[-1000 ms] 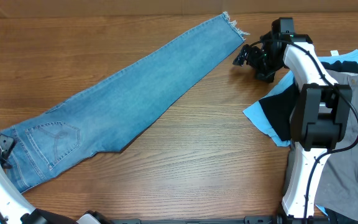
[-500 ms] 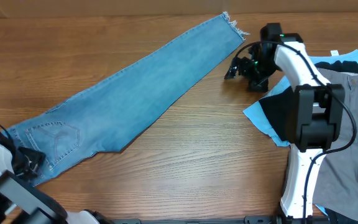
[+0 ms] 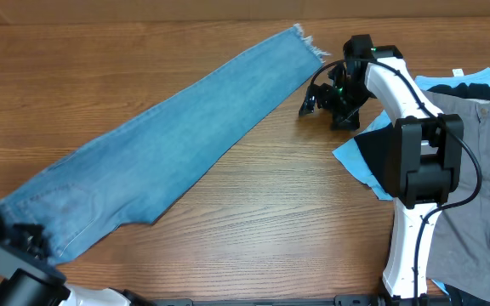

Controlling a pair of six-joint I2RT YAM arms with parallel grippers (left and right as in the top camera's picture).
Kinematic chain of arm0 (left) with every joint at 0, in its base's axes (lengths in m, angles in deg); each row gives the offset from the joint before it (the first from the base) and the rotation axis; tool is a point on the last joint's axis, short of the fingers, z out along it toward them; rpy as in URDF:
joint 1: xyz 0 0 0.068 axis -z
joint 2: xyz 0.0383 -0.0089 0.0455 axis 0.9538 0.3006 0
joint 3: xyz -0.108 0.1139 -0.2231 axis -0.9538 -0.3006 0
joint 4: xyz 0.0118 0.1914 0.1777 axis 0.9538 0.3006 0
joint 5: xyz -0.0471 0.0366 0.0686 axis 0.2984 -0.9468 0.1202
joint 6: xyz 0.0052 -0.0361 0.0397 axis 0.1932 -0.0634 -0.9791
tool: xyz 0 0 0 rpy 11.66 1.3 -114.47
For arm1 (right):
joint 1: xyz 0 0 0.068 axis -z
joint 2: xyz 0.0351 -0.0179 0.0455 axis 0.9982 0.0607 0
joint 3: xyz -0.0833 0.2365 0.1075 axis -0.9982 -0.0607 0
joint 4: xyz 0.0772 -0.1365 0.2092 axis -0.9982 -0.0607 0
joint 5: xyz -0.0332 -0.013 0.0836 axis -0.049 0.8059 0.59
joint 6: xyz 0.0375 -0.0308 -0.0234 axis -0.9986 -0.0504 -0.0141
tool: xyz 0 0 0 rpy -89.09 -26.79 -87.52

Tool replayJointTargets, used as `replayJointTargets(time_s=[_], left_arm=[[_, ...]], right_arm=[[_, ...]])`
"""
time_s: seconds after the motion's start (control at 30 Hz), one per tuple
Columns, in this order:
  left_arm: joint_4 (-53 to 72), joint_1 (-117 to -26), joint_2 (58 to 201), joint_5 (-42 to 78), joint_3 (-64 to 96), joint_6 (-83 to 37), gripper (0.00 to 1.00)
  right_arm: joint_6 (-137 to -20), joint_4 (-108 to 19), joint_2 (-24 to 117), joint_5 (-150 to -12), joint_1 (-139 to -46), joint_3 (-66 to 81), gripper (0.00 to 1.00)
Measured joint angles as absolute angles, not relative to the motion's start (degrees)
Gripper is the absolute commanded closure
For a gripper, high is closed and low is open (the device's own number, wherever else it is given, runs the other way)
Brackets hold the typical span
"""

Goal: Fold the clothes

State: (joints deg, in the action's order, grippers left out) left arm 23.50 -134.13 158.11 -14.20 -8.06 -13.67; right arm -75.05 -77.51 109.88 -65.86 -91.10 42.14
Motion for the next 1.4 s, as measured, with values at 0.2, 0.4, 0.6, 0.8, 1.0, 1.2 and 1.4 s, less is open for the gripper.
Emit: replayJointTargets(time_s=[0.2,0.4,0.6,0.8,1.0,1.2,1.4], left_arm=[[22.8,-143.1,158.2,-9.3,-7.9,-14.2,0.92],[22.7,-143.8,158.4,-8.7,-7.9,-15.4,0.76],[23.0,-143.9,158.4,-9.1,-7.9,-15.7,0.7],[23.7,-144.3,158.4,-10.2,-7.9,-16.4,0.43],[23.9,-144.9,158.4,-10.2,-7.9,-16.5,0.41],[23.8,-144.9,158.4,-10.2,-7.9,-16.5,0.41],[23.0,-144.9,158.4,-9.2,-7.9,-17.3,0.42]], right_arm=[[-75.1,-65.2,109.9,-66.0,-91.5,42.1,0.0],[-76.4,-49.5,109.9,-66.9,-92.3,42.1,0.07],[-80.4,-37.6,110.9,-67.6,-92.5,42.2,0.09],[-86.0,-29.8,117.2,-68.0,-92.4,42.7,0.11],[-88.2,-28.1,118.9,-65.8,-92.6,43.8,0.25],[-87.5,-27.6,120.0,-64.0,-94.2,44.3,0.75],[-88.4,-28.4,121.4,-60.9,-95.0,44.3,0.96]])
